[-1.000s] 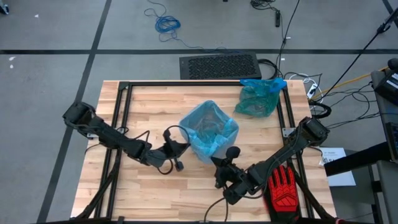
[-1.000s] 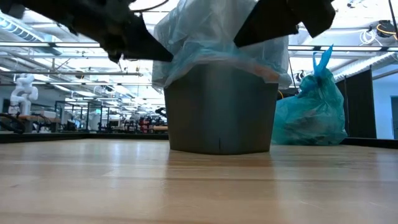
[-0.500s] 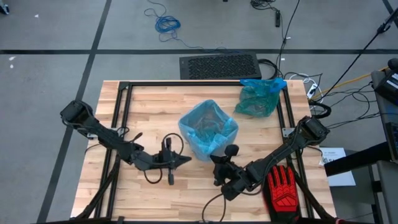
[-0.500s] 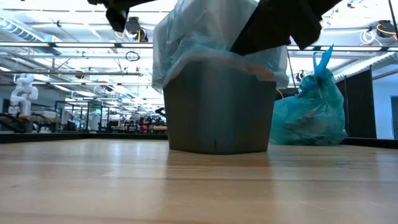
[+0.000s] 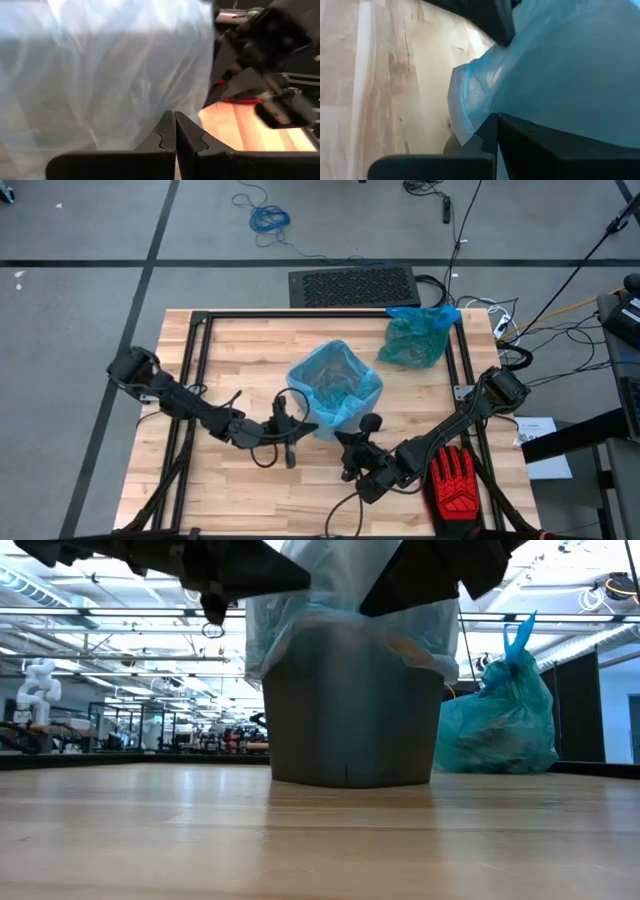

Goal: Place trash/remove bag and relplace
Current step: Insert the blue trash bag into the black trash bin

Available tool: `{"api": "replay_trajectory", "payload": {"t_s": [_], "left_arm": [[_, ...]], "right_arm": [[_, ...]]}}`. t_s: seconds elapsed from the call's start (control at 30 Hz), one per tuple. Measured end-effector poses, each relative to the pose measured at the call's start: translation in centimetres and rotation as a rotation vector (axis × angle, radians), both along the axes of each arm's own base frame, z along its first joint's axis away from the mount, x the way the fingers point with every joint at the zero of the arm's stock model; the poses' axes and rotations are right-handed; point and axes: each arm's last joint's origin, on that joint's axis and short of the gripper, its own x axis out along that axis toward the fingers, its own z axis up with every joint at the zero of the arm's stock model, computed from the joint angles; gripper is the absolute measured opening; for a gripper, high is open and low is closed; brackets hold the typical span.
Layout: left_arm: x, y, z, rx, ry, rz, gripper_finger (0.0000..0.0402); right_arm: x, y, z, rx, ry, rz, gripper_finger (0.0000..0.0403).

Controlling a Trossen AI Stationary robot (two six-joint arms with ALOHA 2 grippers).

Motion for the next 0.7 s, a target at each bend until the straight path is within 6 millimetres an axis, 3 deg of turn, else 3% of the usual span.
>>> {"api": "replay_trajectory", "payload": {"t_s": [0.23, 0.5, 0.7], "left_arm": [[0.8, 0.5, -1.3, -0.018, 0.026, 0.030, 0.0000], [1.3, 1.0, -2.3, -0.031, 0.049, 0.054, 0.0000], [1.3, 1.0, -2.4, -0.029, 0.054, 0.055, 0.0000]], "right_arm": [[-0.2, 1.0, 0.4, 0.009, -0.022, 0.036, 0.0000], [-0.4, 2.8, 2.1, -0.007, -0.042, 0.095, 0.0000], [-0.7, 3.0, 3.4, -0.020, -0.054, 0.094, 0.0000]]}}
